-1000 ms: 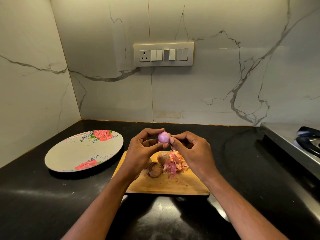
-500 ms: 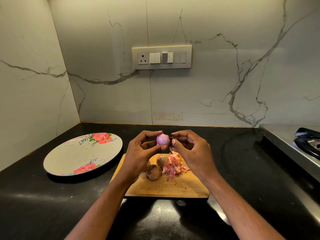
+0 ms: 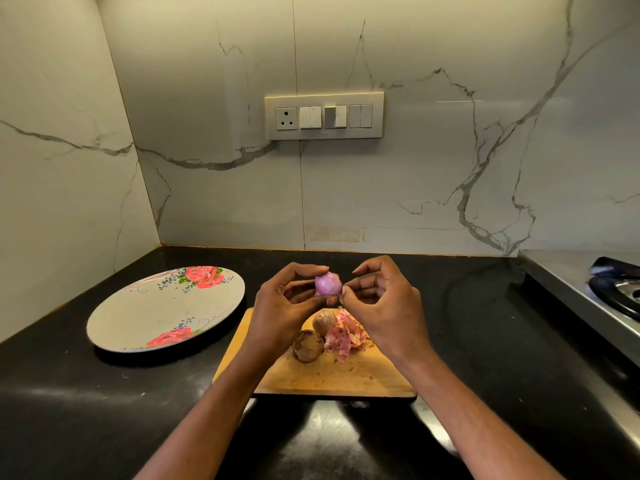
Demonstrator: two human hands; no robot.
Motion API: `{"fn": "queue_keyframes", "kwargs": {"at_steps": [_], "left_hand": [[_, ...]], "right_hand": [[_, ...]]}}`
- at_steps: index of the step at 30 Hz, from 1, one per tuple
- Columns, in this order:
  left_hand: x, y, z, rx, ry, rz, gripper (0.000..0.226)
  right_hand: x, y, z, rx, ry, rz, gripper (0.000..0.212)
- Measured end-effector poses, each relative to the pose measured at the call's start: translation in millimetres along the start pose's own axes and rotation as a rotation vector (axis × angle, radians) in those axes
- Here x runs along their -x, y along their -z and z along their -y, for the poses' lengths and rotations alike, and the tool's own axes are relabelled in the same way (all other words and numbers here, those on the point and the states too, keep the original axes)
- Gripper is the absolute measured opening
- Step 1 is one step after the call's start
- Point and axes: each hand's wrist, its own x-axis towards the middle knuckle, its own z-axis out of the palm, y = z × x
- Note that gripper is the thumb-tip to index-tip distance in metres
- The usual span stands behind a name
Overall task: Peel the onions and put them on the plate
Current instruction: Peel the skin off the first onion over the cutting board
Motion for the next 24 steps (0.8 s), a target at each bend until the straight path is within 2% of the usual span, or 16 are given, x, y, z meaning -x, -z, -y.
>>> {"fn": "queue_keyframes", "kwargs": {"at_steps": [5,12,17,24], "left_hand": [[-1.4,0.7,-1.4,0.032,0.043,0.045,0.050],[-2.6,1.6,-5.2,0.199,0.157,0.076,0.052],[-3.4,3.3,-3.0,0.301,0.229,0.071,0.052],[-3.8,2.3,-1.3,0.284,0.250,0.098,0.052]], "right_hand": [[-4.3,2.2,-1.7,0.024,-0.011,-0.017,0.029],[-10.5,14.2,-16.1,0.051,-0.085,0.016,0.012],[-9.9,10.0,-20.3,0.036,-0.117,0.132,0.015],[-9.2,8.4,-12.3,0.000,-0.042,0.115,0.017]]}}
